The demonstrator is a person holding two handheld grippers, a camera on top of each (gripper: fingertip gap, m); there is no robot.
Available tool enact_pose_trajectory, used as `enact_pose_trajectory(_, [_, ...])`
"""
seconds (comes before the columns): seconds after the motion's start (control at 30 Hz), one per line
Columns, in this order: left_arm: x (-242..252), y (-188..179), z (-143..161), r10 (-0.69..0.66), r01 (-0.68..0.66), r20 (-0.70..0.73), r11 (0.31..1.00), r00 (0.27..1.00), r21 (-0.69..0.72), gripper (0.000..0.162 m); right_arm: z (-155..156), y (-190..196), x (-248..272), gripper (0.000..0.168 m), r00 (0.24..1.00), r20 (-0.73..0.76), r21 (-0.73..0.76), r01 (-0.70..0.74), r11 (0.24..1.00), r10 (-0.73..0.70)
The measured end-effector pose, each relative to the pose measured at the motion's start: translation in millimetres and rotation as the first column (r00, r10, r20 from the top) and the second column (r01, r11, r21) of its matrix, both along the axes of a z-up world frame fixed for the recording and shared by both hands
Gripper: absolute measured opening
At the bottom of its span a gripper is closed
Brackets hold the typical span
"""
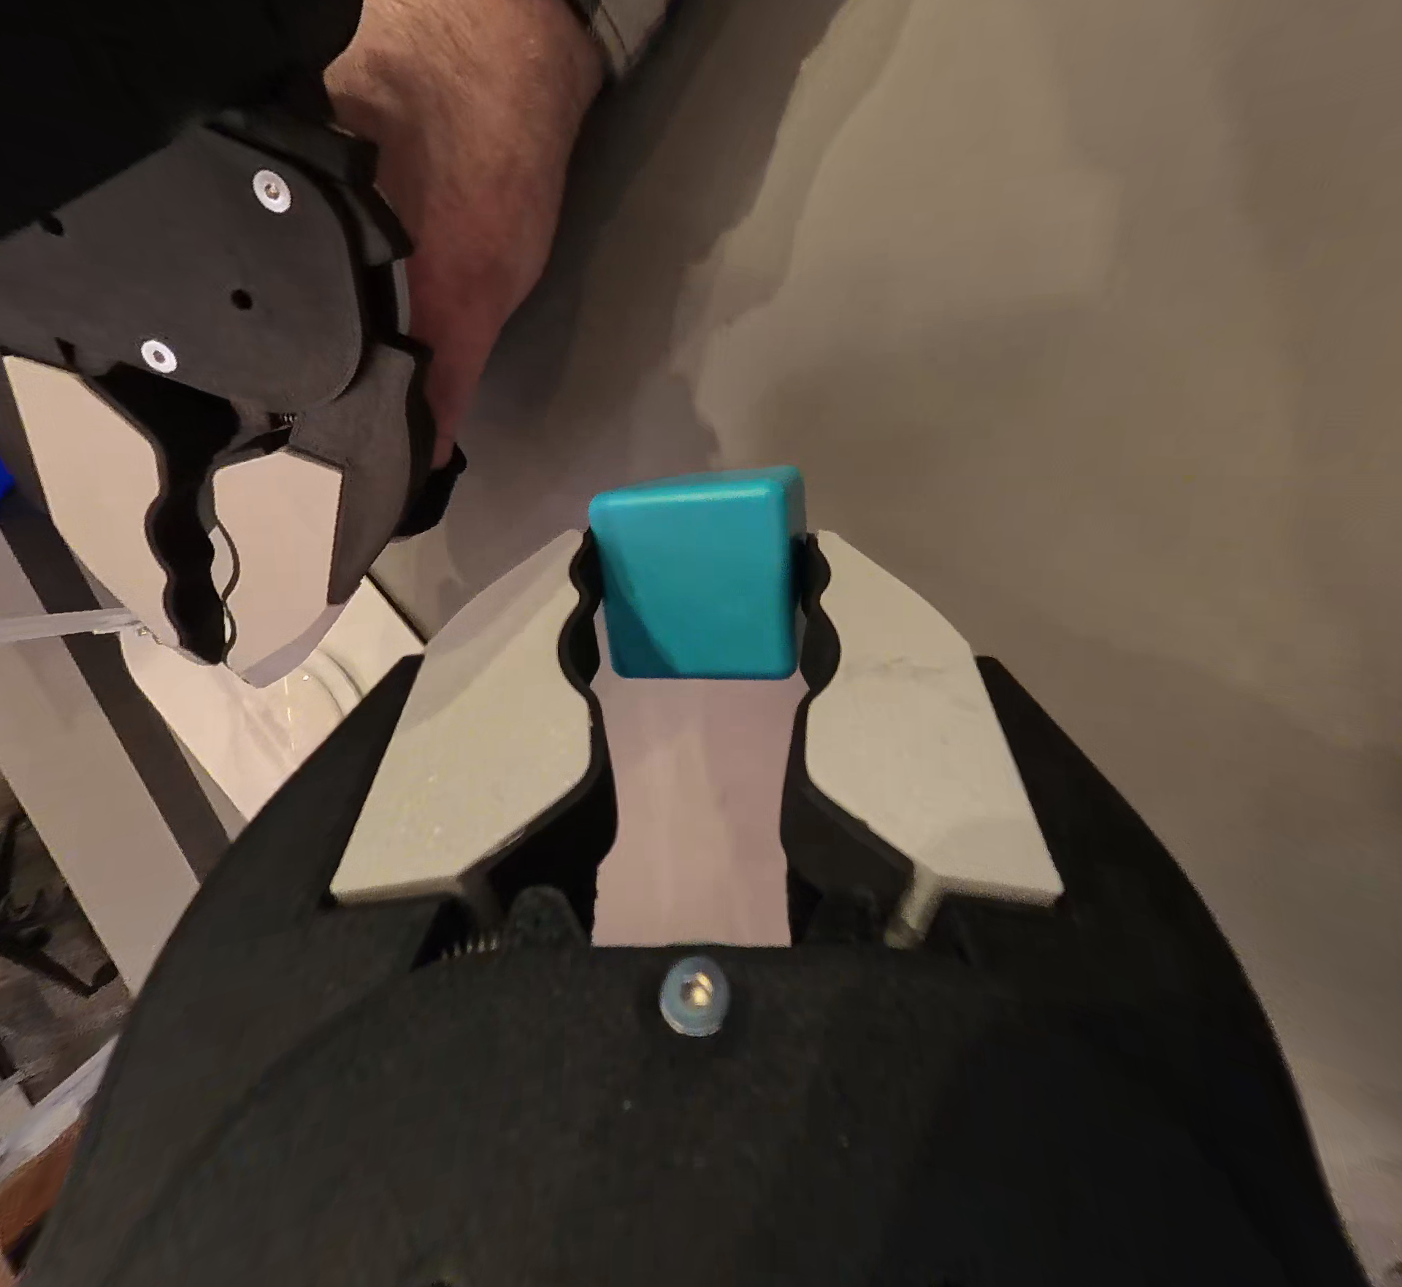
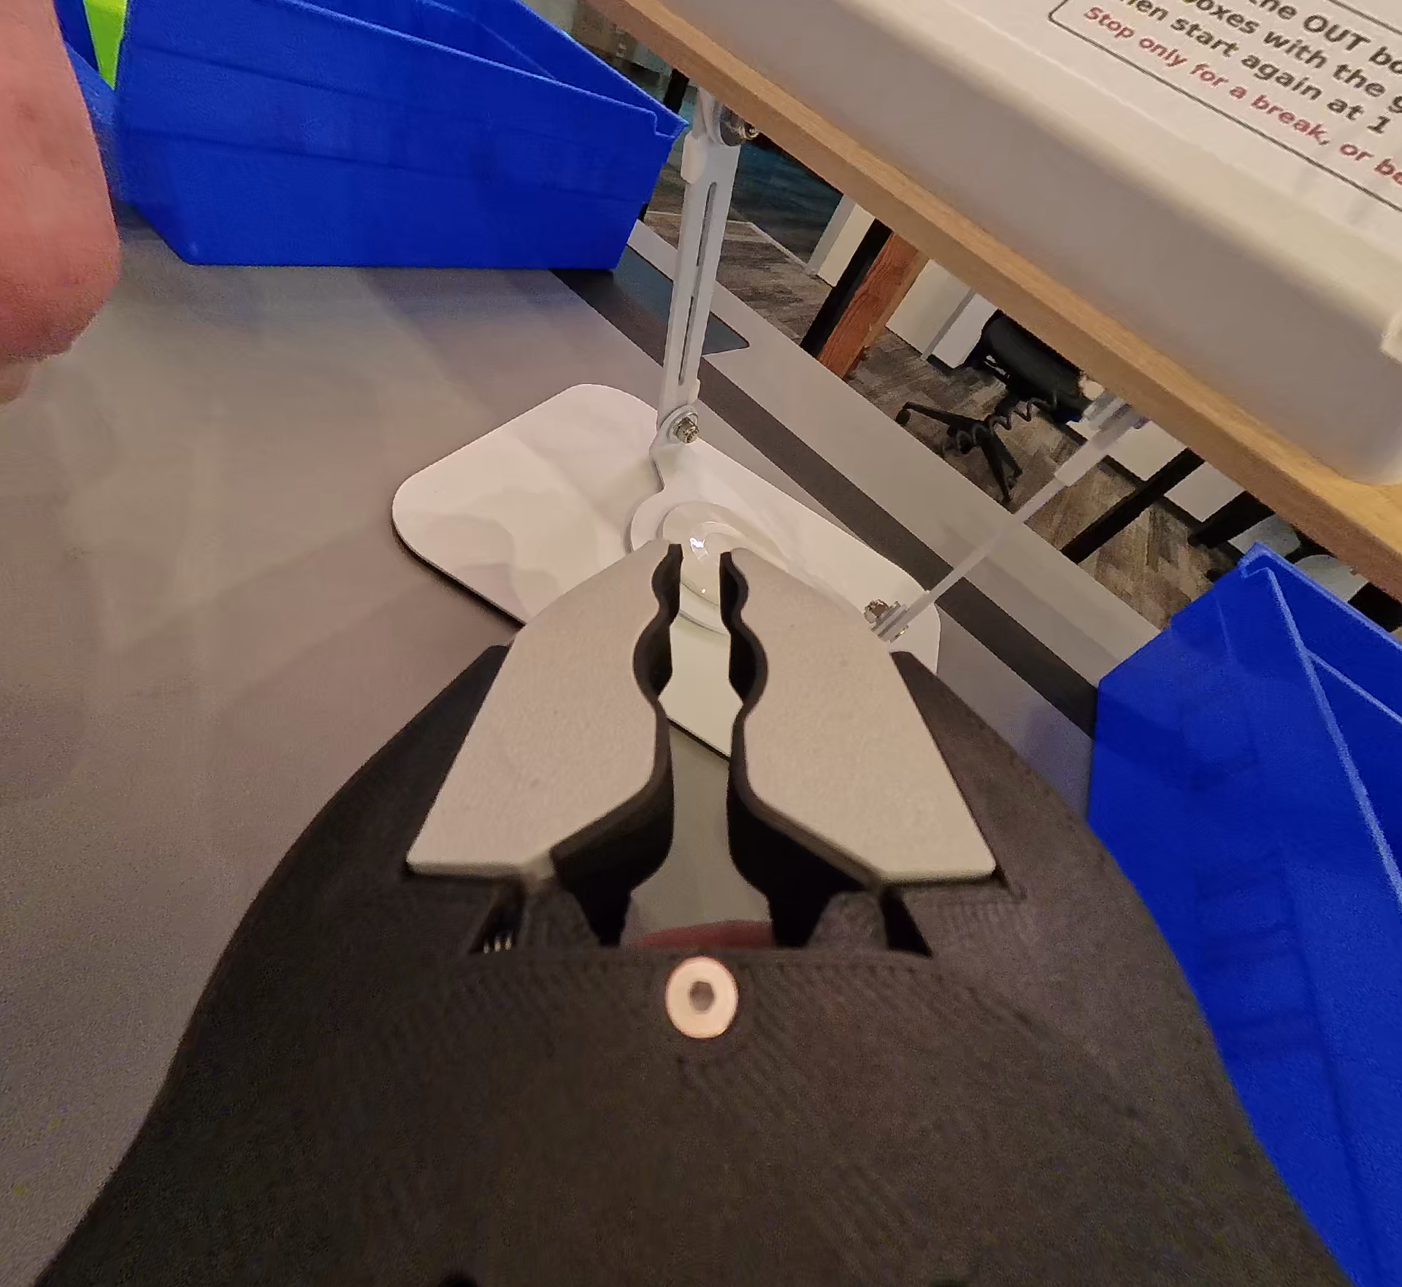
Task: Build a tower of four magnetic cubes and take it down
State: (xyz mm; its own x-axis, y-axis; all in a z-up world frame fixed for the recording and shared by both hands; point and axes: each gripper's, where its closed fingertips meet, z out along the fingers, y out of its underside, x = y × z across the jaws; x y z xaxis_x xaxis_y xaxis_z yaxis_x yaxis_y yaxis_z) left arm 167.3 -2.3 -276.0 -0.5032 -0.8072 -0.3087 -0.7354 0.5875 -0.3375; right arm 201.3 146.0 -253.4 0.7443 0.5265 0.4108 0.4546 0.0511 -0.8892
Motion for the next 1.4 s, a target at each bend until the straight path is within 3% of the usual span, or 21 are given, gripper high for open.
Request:
enact_pose_trajectory(0.03, [0,1,-2,-0.001,0.001,-0.003,1.0,1.0,0.004,0.051,0,0,0,0.01,1.0,0.002,0.0,-0.001,1.0,0.001])
enact_pose_trajectory(0.9, [-2,7,-41,0.014,-0.014,-0.104,1.0,0.994,-0.007,0.051,-3,-2,-4,0.011,0.999,0.031,0.002,-0.014,1.0,0.014])
enact_pose_trajectory(1.4, [-3,9,-37,0.026,-0.026,-0.091,1.0,0.996,-0.004,0.05,-3,-2,-4,0.011,0.999,0.033,0.002,-0.015,1.0,0.015])
